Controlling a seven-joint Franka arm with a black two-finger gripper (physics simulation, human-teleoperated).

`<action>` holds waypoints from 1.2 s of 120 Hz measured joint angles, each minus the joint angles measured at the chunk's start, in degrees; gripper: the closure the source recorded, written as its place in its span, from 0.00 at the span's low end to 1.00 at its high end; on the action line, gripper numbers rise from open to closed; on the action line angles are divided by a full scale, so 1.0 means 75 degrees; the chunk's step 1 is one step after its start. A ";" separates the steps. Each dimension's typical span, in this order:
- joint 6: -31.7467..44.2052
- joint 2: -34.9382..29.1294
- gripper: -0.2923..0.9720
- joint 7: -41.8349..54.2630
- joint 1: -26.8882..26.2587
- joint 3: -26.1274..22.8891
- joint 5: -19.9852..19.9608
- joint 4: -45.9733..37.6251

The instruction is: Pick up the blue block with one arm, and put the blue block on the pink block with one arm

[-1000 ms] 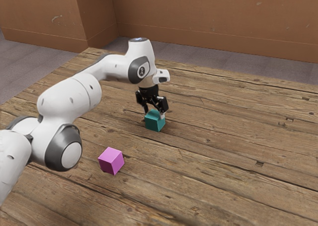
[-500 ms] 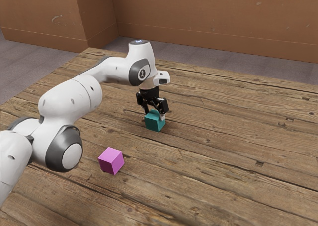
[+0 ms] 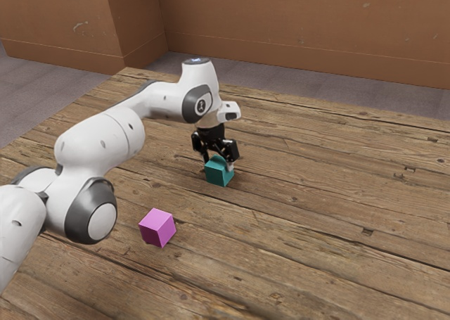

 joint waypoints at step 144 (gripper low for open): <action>0.0066 0.0083 0.41 -0.0079 -0.0039 0.0006 0.0059 -0.0022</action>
